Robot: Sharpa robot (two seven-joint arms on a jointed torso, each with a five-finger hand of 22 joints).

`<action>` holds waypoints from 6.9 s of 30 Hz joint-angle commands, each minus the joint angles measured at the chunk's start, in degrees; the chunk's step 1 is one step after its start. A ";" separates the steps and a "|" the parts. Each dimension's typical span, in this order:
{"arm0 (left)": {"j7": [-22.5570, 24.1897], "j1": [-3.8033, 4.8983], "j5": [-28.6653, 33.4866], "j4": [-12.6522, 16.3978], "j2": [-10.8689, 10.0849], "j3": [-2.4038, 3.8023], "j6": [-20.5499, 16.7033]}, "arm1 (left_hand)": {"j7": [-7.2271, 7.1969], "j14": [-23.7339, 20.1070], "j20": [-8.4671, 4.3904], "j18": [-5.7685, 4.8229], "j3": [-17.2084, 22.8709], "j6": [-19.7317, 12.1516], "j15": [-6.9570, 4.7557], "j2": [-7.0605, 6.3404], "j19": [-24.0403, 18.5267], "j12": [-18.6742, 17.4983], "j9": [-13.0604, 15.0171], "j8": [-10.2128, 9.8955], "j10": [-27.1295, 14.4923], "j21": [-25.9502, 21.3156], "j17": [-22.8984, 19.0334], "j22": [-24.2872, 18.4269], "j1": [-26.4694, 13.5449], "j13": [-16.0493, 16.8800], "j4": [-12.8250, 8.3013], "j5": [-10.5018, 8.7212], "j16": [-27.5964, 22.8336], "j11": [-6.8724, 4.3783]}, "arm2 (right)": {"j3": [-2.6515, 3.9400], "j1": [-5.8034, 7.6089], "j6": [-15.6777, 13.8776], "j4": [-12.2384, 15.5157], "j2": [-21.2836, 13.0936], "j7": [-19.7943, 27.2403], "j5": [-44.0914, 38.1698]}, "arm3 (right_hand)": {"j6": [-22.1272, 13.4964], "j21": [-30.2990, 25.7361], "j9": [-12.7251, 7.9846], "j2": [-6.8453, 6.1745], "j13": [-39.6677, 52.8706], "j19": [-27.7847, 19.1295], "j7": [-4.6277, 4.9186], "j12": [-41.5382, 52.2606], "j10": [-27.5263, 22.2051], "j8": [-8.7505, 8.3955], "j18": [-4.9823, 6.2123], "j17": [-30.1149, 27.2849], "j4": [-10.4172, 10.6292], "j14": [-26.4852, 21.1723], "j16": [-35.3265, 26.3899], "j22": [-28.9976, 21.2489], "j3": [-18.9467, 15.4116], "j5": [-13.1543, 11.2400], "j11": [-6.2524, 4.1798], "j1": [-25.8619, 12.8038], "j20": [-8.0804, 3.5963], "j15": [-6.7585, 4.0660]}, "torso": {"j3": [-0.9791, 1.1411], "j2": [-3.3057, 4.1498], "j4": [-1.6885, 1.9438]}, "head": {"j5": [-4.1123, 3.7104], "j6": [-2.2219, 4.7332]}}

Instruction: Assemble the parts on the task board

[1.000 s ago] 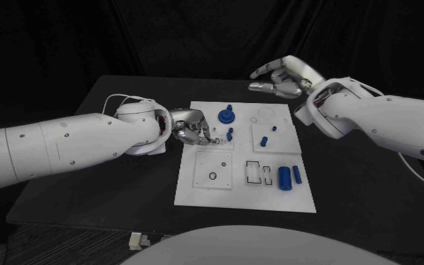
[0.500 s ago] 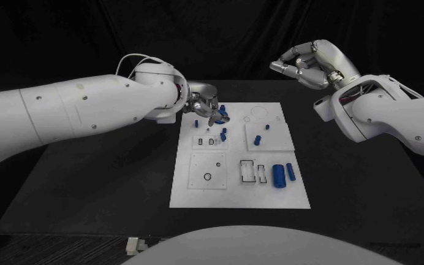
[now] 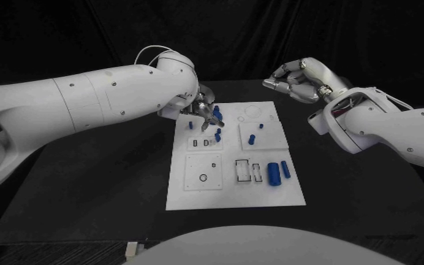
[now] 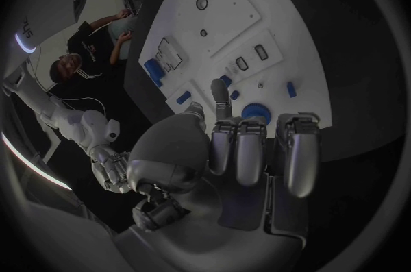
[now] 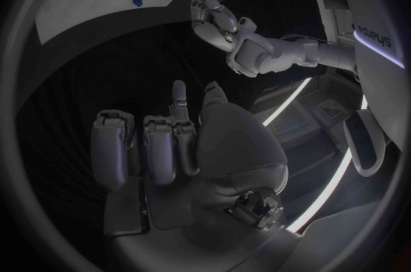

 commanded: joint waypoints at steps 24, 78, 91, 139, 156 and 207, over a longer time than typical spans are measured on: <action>-11.16 -5.13 6.37 -4.78 4.19 0.05 -8.51 | 3.24 5.95 1.72 -0.84 -3.53 3.19 1.82 2.14 4.12 0.15 -12.08 -23.04 5.95 -0.82 15.10 13.99 0.38 15.05 -0.26 -2.40 0.15 2.23 | 0.05 -1.44 3.00 -1.27 1.48 -3.97 -1.18 | -1.29 -0.57 0.23 0.31 15.04 2.70 0.13 0.13 5.98 0.74 0.32 11.81 0.10 5.32 -0.40 12.87 -0.65 0.70 0.49 0.65 0.45 0.43 | 0.64 -0.17 -0.49 | 0.36 -0.01; -11.62 -6.82 6.38 -7.99 6.72 0.05 -8.68 | 2.31 5.95 1.23 -0.65 0.66 7.62 1.19 0.16 3.73 0.15 -12.41 -26.38 5.95 -1.61 15.10 13.75 7.65 15.05 -3.25 2.18 0.15 1.46 | 0.05 -1.93 4.25 -1.88 2.17 -4.60 -1.19 | -1.03 -1.02 0.43 0.57 15.04 2.46 0.01 0.13 5.98 1.47 0.44 11.41 0.06 5.23 -0.56 12.70 -0.90 0.71 0.42 0.66 0.48 0.43 | 0.70 -0.23 -0.79 | 0.47 -0.01; -10.72 -7.20 6.38 -8.41 7.05 0.05 -8.88 | 2.29 5.95 1.16 -0.58 1.41 7.61 1.14 0.04 3.56 -0.26 -12.24 -26.74 5.69 -1.90 15.10 13.65 8.61 14.65 -3.88 2.33 0.15 1.41 | 0.05 -2.04 4.32 -1.89 2.17 -4.58 -1.19 | -0.98 -1.12 0.47 0.64 15.04 2.40 -0.03 0.13 5.98 1.63 0.47 11.24 0.05 5.20 -0.62 12.66 -0.94 0.68 0.39 0.71 0.47 0.41 | 0.69 -0.22 -0.71 | 0.28 -0.01; -10.83 -7.26 6.38 -6.12 5.70 0.05 -11.19 | 2.07 5.95 0.86 -0.33 10.51 7.51 0.84 -3.58 3.00 -2.93 -11.02 -29.35 4.22 -3.05 15.10 13.32 14.60 12.29 -10.19 9.57 0.15 1.13 | 0.04 -2.31 4.32 -1.98 2.02 -4.98 -1.23 | -1.08 -1.93 0.58 0.60 15.04 1.95 -0.18 0.13 5.98 2.24 0.69 10.87 -0.10 5.12 -0.77 12.36 -1.17 0.37 0.25 1.41 0.40 0.28 | 0.70 -0.27 -0.73 | 0.59 -0.01; -12.15 -6.84 6.38 -0.48 1.90 0.06 -15.66 | 2.14 5.95 0.77 -0.37 16.63 7.77 0.77 -6.16 3.15 -3.68 -10.37 -30.01 3.96 -3.01 15.10 13.36 13.95 11.72 -11.80 12.11 0.15 1.11 | 0.04 -2.36 4.18 -1.85 1.71 -5.13 -1.30 | -1.18 -2.05 0.61 0.47 15.04 1.89 -0.21 0.13 5.98 2.48 0.72 10.82 -0.14 5.12 -0.79 12.32 -1.28 0.21 0.21 1.83 0.36 0.24 | 0.70 -0.27 -0.74 | 0.92 -0.01; -16.28 -6.31 6.37 6.37 -5.74 0.00 -18.56 | 2.46 5.95 0.90 -0.31 20.29 7.34 0.94 -7.08 3.04 -5.38 -10.16 -31.01 3.23 -3.34 15.10 13.28 10.81 10.34 -9.90 9.38 0.15 1.34 | 0.04 -3.81 4.30 -2.17 1.80 -5.24 -1.32 | -1.35 -2.68 0.61 0.47 15.04 1.55 -0.21 0.13 5.98 2.72 0.88 10.14 -0.10 4.97 -1.06 12.10 -1.39 0.15 0.20 2.28 0.33 0.21 | 0.69 -0.20 -0.73 | 2.23 -0.01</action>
